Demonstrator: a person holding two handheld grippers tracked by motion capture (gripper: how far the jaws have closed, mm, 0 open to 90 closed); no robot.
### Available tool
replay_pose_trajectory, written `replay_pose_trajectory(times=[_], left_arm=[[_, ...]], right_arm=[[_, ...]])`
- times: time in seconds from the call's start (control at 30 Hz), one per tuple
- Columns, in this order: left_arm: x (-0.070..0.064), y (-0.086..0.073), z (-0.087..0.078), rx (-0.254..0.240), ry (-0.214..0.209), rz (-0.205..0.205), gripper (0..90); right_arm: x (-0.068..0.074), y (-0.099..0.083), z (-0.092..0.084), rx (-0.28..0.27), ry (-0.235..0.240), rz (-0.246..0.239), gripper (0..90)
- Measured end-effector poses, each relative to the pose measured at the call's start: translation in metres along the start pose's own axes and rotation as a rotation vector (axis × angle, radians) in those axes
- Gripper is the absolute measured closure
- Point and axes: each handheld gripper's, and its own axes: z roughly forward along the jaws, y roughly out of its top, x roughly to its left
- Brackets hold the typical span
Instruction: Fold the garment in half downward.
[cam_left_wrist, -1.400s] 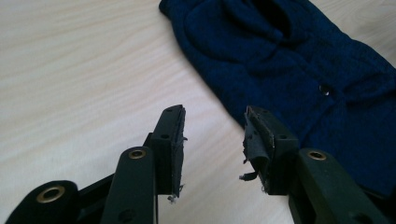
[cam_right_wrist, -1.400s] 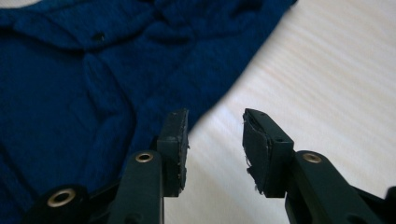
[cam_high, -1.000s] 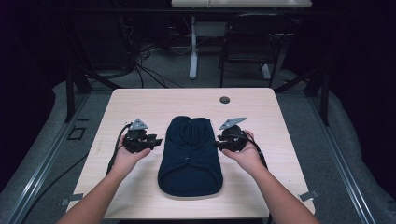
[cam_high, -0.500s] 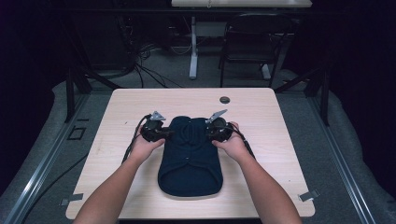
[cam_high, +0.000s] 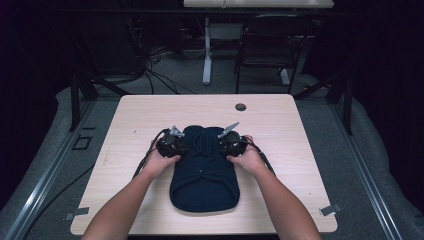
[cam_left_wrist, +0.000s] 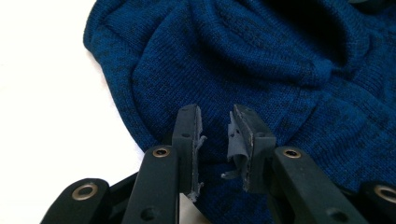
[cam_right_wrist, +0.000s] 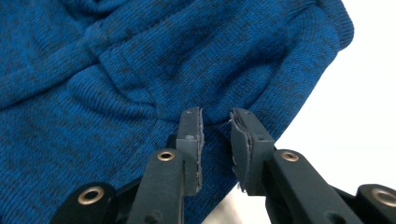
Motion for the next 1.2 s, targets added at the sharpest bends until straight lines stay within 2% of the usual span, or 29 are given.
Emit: replay_pose_trajectory(times=[0.13, 0.2, 0.4, 0.5, 0.53, 0.63, 0.67, 0.73, 0.77, 0.87, 0.97, 1.1, 1.2], left_arm=[[-0.008, -0.006, -0.005, 0.002, -0.017, 0.036, 71.8], [-0.011, -0.010, -0.007, -0.002, -0.032, 0.034, 71.8], [-0.017, -0.018, -0.015, 0.009, -0.064, 0.043, 71.7], [-0.016, -0.016, -0.018, 0.014, -0.065, 0.045, 69.3], [-0.014, -0.013, -0.020, 0.015, -0.051, 0.051, 67.2], [-0.006, -0.003, -0.023, -0.001, -0.030, 0.041, 67.0], [-0.003, 0.002, -0.024, -0.003, -0.028, 0.038, 66.5], [0.004, 0.011, -0.024, -0.018, -0.018, 0.022, 65.4], [0.006, 0.015, -0.023, -0.023, -0.007, 0.016, 65.4], [0.015, 0.027, -0.019, -0.034, 0.010, 0.010, 64.3], [0.019, 0.036, -0.012, -0.029, 0.051, 0.037, 62.5], [0.023, 0.041, -0.002, -0.024, 0.049, 0.033, 61.7], [0.023, 0.042, 0.006, 0.002, 0.073, 0.040, 61.0]], right_arm=[[0.010, -0.003, -0.005, 0.026, 0.013, -0.050, 74.9], [0.018, -0.006, -0.008, 0.039, 0.032, -0.075, 74.8], [0.028, -0.011, -0.014, 0.055, 0.068, -0.075, 74.6], [0.030, -0.010, -0.018, 0.053, 0.076, -0.092, 72.8], [0.027, -0.006, -0.023, 0.031, 0.061, -0.086, 72.7], [0.021, -0.001, -0.026, 0.018, 0.045, -0.079, 72.5], [0.018, 0.003, -0.027, 0.006, 0.040, -0.063, 72.5], [0.007, 0.015, -0.027, -0.010, 0.006, -0.063, 69.4], [0.007, 0.015, -0.027, -0.010, 0.006, -0.063, 69.4], [-0.004, 0.028, -0.022, -0.016, -0.029, -0.077, 63.8], [-0.012, 0.038, -0.013, 0.004, -0.060, -0.098, 61.1], [-0.016, 0.047, -0.003, 0.011, -0.091, -0.118, 58.0], [-0.017, 0.049, 0.003, 0.044, -0.105, -0.115, 57.2]])
